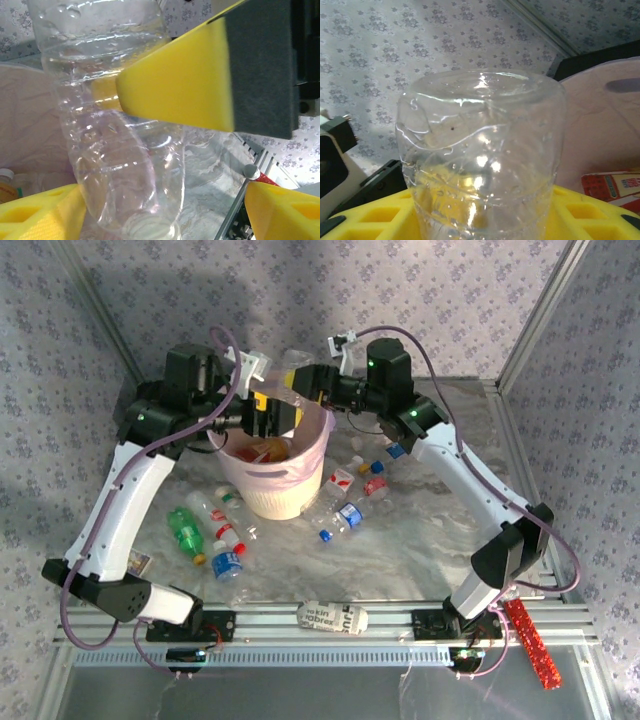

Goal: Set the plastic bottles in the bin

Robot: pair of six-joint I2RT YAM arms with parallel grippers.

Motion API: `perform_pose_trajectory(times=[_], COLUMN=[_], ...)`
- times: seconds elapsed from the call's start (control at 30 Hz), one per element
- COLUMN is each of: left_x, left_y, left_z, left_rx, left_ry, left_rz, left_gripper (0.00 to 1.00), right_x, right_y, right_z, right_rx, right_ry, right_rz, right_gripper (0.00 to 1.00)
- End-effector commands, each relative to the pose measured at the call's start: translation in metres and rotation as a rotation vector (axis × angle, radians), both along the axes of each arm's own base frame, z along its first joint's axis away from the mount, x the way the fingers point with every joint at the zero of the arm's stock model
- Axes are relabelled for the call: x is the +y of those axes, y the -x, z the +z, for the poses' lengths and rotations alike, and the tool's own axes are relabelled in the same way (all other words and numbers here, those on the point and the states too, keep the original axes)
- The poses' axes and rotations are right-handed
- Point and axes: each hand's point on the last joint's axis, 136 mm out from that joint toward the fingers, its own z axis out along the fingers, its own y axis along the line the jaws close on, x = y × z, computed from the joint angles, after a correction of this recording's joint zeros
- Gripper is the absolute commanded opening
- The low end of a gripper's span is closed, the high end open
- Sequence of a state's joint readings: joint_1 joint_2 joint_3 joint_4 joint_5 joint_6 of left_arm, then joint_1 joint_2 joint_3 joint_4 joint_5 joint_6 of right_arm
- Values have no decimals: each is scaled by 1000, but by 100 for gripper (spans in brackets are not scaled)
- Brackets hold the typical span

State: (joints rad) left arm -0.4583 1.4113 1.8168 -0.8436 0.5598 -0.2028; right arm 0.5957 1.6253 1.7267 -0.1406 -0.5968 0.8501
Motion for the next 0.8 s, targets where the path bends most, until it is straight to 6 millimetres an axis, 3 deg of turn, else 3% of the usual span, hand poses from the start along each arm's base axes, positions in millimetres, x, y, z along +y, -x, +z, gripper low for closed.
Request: perform_pose_trajectory(times=[0.0, 0.13, 0.33, 0.53, 0.77], left_x=[-5, -2, -4, -4, 4], left_y=[-7, -18, -24, -28, -34], left_z=[-2, -7, -7, -12, -23], left_rx=[-25, -28, -32, -26, -18], left_ry=[-7, -33, -31, -46, -92], left_rz=[-5, 34, 42, 54, 92], left_gripper=[82, 86, 71, 63, 58], right_x=[6, 9, 8, 9, 2], right_y=[11, 15, 13, 7, -6], right_z=[28, 29, 26, 22, 19], right_rx=[-46, -46, -43, -29, -18], right_ry=[-75, -78, -69, -68, -61], right_rz=[61, 80, 75, 73, 38], right_gripper=[54, 55, 55, 58, 79])
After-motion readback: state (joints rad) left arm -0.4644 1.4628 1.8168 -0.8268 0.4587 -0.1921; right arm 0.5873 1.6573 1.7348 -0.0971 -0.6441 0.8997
